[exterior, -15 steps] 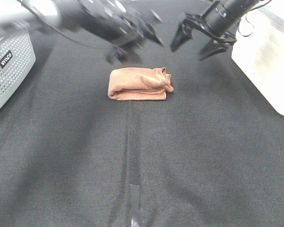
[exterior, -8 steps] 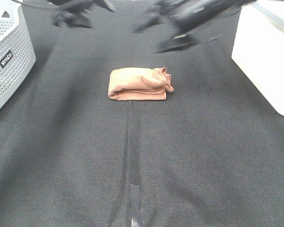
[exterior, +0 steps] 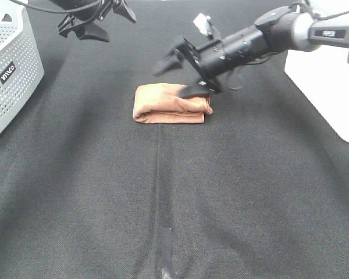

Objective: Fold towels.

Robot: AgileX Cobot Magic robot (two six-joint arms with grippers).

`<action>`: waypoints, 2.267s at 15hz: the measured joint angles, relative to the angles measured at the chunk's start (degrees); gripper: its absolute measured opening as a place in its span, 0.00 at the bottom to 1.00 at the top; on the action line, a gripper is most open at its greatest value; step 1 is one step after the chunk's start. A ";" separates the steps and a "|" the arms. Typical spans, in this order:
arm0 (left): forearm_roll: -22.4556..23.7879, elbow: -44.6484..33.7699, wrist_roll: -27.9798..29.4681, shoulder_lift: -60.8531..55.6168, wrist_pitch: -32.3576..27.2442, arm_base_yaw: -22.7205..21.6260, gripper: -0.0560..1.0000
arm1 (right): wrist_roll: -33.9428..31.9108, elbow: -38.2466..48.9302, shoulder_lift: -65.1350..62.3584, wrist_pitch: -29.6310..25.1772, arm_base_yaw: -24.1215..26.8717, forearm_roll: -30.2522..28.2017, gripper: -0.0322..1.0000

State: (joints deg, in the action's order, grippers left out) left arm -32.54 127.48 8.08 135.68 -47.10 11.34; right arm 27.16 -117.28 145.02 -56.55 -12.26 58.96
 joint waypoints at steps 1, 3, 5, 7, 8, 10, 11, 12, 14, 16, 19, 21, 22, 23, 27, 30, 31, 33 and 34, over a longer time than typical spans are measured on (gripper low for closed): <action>0.06 0.00 0.00 0.00 -0.69 0.00 0.72 | -1.38 0.00 0.17 0.00 0.63 -2.46 0.85; 0.06 0.00 -0.06 0.00 -1.15 0.00 0.72 | -3.09 0.00 0.17 -0.52 1.55 -6.07 0.85; 0.06 0.00 -0.06 0.00 -2.52 0.00 0.72 | -4.18 0.00 -0.23 -1.32 1.83 -10.43 0.85; 0.06 0.00 -0.92 0.00 -5.56 0.00 0.72 | -5.04 0.00 -2.64 -1.72 1.89 -15.99 0.85; 0.46 0.00 -2.06 -0.52 -7.56 0.00 0.72 | -6.02 0.00 -5.56 -2.23 1.89 -19.71 0.85; 3.21 0.00 -2.81 -2.98 -9.22 0.00 0.72 | -8.59 0.00 -9.22 -4.13 1.89 -24.35 0.85; 5.79 0.00 -2.86 -4.76 -10.71 0.00 0.72 | -9.91 0.00 -11.06 -5.73 1.89 -26.47 0.85; 9.17 0.00 -2.86 -6.53 -12.55 0.00 0.72 | -10.77 0.00 -12.72 -7.51 1.89 -28.13 0.85; 20.91 0.17 -2.29 -10.37 -19.54 1.20 0.72 | -12.61 0.00 -16.62 -11.92 1.89 -30.14 0.85; 30.88 0.06 -0.86 -12.66 -22.17 3.61 0.72 | -13.92 0.00 -20.28 -12.61 1.89 -33.40 0.85; 36.21 -2.41 -0.63 -16.90 -22.23 5.67 0.72 | -17.07 2.01 -24.98 -12.66 1.89 -39.19 0.85; 37.01 -7.73 -0.63 -24.01 -22.23 6.70 0.72 | -19.08 6.59 -32.03 -12.72 1.89 -45.09 0.85; 37.24 -12.20 -0.63 -28.30 -22.23 6.76 0.72 | -19.54 9.63 -35.64 -12.72 1.89 -46.81 0.85; 37.64 -17.42 -0.63 -32.37 -22.23 6.76 0.72 | -20.00 13.58 -39.48 -12.72 1.89 -48.19 0.85; 38.67 -42.46 -0.69 -52.83 -22.35 6.76 0.72 | -20.51 35.18 -59.07 -12.78 1.89 -48.82 0.85; 38.67 -58.21 -0.69 -68.07 -22.40 6.76 0.72 | -20.57 52.54 -73.57 -11.40 1.89 -48.93 0.85; 38.62 -62.91 -0.69 -72.48 -22.40 6.76 0.72 | -20.57 57.93 -78.27 -10.31 1.89 -48.93 0.85; 38.50 -71.79 -0.69 -83.65 -22.46 6.76 0.72 | -20.57 68.93 -88.87 -9.22 1.89 -48.93 0.85; 38.50 -75.75 -0.74 -89.84 -22.52 6.76 0.72 | -20.57 72.82 -93.16 -9.22 1.89 -48.99 0.85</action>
State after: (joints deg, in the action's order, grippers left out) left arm 5.96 51.74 7.33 45.84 -69.61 18.11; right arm 6.59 -44.46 51.85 -65.78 -10.37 9.97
